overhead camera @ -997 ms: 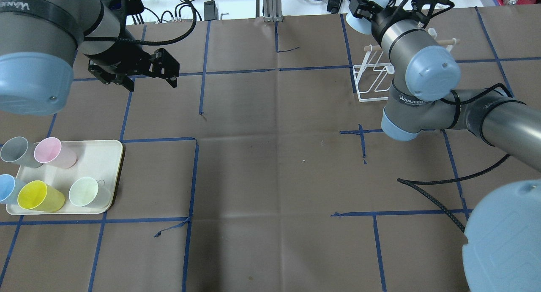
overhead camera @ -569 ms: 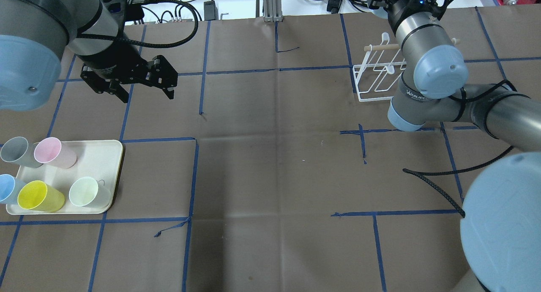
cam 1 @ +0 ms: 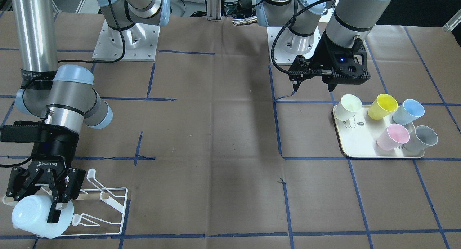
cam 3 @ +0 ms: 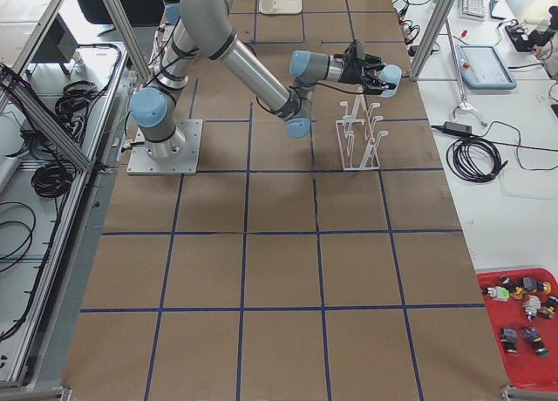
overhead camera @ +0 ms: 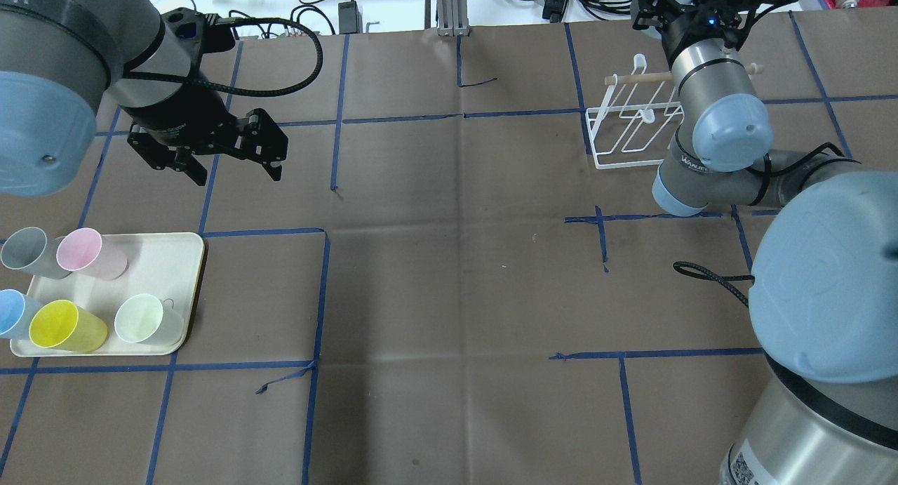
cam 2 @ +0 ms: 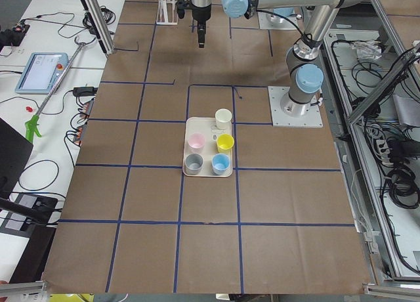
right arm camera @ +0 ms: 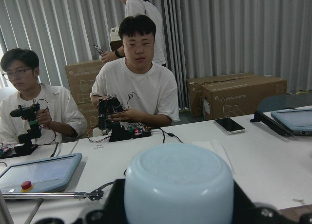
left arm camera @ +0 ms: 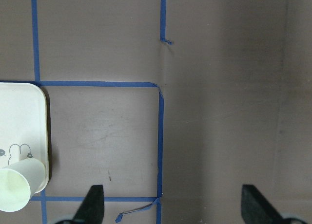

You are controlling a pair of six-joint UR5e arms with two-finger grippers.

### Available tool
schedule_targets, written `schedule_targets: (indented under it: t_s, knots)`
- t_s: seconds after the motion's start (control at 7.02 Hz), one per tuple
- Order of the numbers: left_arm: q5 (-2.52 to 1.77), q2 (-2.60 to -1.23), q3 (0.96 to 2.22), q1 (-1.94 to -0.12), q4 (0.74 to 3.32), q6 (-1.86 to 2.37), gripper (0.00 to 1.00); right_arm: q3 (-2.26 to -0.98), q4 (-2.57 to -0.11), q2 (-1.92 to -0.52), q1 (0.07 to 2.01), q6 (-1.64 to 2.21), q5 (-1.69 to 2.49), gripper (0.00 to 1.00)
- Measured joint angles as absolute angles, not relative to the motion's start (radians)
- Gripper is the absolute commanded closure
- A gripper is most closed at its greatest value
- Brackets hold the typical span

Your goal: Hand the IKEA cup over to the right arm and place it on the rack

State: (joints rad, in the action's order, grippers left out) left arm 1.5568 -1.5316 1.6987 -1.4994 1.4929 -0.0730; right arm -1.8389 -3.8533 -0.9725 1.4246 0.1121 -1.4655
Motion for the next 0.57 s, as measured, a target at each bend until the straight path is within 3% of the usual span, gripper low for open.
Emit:
schedule_targets:
  t_s: [0.57]
  knots:
    - [1.621, -1.457, 1.863, -1.221, 1.483, -0.398, 0.01, -1.841, -3.852, -0.93, 1.424, 0.074, -1.465, 0.71]
